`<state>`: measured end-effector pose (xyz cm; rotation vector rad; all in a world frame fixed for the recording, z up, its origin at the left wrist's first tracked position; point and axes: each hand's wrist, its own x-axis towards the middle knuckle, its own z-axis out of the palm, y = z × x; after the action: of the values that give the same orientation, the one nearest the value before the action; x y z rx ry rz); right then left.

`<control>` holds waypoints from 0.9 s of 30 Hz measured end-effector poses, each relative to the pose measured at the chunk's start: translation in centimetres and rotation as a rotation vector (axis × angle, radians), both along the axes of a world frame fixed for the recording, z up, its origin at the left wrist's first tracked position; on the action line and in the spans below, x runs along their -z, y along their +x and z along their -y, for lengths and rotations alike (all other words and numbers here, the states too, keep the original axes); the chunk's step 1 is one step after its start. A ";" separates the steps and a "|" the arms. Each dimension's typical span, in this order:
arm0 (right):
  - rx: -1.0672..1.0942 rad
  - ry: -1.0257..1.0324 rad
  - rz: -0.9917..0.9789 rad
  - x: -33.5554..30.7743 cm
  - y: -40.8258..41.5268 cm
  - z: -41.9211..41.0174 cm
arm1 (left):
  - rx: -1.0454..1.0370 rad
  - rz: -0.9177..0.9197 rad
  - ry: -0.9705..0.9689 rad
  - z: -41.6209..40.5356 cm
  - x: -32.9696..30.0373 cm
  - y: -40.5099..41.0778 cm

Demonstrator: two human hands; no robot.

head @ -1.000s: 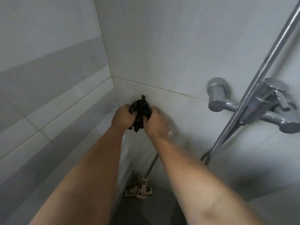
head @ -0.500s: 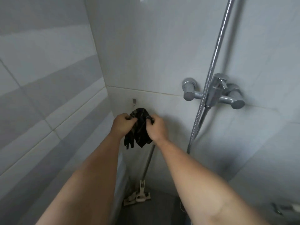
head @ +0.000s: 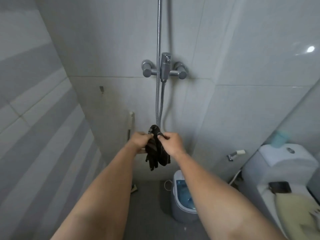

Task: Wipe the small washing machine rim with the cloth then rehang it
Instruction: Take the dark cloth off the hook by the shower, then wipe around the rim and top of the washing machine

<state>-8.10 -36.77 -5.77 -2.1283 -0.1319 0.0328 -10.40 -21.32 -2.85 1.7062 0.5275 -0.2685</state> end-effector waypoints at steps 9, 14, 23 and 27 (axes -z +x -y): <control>-0.025 0.095 -0.115 7.8 -2.4 9.6 | 0.107 -0.202 -0.294 9.6 5.6 1.1; 0.119 -0.029 -0.097 17.6 0.2 13.0 | 0.076 -0.177 -0.063 12.3 17.2 5.8; 0.054 -0.468 0.060 46.0 11.4 15.3 | -0.028 -0.176 0.210 14.1 52.7 5.2; -0.171 -0.893 -0.028 54.3 12.7 14.7 | 0.006 -0.027 0.171 14.8 62.6 5.4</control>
<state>4.64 -51.50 -60.05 -2.9976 -0.3287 0.2649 -4.97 -36.09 -65.48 1.8723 0.5791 -0.2572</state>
